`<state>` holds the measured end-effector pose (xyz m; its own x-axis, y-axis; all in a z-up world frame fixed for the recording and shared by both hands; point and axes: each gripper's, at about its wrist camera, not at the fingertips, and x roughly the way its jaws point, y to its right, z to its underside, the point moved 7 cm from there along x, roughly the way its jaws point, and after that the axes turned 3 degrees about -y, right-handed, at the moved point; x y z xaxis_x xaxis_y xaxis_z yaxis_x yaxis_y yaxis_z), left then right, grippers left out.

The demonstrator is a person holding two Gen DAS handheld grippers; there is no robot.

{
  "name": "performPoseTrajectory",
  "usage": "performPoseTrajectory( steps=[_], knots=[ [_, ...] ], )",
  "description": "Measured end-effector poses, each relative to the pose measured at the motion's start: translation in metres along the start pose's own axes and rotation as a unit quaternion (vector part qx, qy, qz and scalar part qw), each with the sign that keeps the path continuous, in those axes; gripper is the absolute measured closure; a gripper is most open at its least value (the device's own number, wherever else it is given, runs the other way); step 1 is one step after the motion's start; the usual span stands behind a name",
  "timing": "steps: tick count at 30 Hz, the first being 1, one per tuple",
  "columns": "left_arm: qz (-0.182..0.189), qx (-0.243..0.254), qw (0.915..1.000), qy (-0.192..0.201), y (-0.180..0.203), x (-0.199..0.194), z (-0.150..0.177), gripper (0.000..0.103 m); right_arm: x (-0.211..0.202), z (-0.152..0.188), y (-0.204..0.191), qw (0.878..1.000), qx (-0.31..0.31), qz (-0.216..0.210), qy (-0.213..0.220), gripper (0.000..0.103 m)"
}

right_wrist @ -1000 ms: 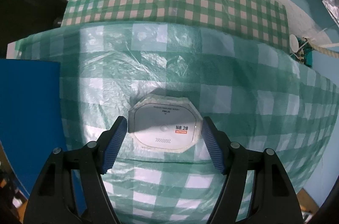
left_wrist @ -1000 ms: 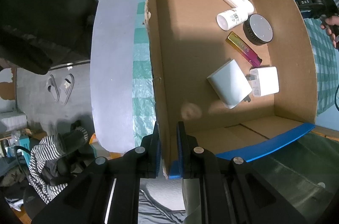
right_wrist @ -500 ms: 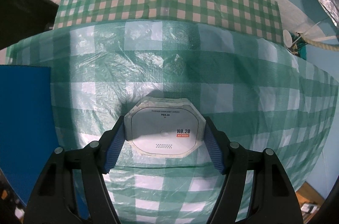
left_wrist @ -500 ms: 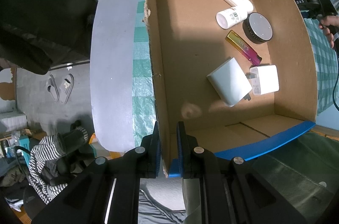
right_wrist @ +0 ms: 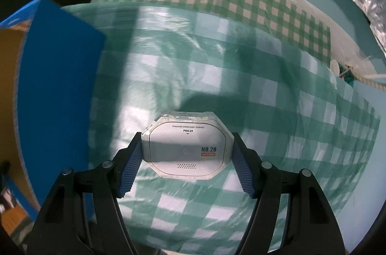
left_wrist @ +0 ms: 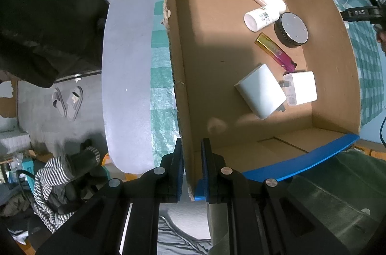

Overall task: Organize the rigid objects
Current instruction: 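Close the right tool on the white octagonal case and lift it, then carry the white octagonal case into the box and open the right tool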

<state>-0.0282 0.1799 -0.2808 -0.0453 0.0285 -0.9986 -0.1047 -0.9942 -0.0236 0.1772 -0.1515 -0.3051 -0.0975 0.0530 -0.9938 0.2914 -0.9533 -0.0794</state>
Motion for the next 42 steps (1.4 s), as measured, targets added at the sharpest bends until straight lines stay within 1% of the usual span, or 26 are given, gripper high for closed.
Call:
performPoseTrajectory(
  steps=[10,16,20,26,33,37,42],
  knots=[
    [-0.001,0.01,0.9999,0.0,0.003,-0.001,0.0,0.091,-0.052,0.011,-0.042,0.997,-0.066,-0.005,0.036,0.033],
    [0.0,0.015,0.9999,0.0,0.003,-0.002,0.001,0.091,-0.082,0.013,-0.077,0.992,-0.109,-0.017,0.059,0.033],
    [0.0,0.016,0.9999,0.001,0.003,-0.002,0.002,0.091,-0.091,0.01,-0.101,0.988,-0.138,-0.018,0.066,0.033],
    [0.008,0.009,0.9999,0.004,0.002,-0.004,0.002,0.091,-0.092,0.007,-0.141,0.98,-0.186,-0.018,0.064,0.033],
    [0.01,0.008,0.9999,0.006,0.001,-0.004,0.003,0.091,-0.08,0.002,-0.179,0.968,-0.245,0.005,0.057,0.033],
    [0.011,0.007,0.9999,0.007,0.001,-0.005,0.004,0.091,-0.068,0.0,-0.193,0.961,-0.271,0.02,0.052,0.033],
    [0.01,0.006,0.9999,0.008,0.001,-0.006,0.003,0.091,-0.051,0.001,-0.2,0.955,-0.293,0.031,0.036,0.033]
  ],
)
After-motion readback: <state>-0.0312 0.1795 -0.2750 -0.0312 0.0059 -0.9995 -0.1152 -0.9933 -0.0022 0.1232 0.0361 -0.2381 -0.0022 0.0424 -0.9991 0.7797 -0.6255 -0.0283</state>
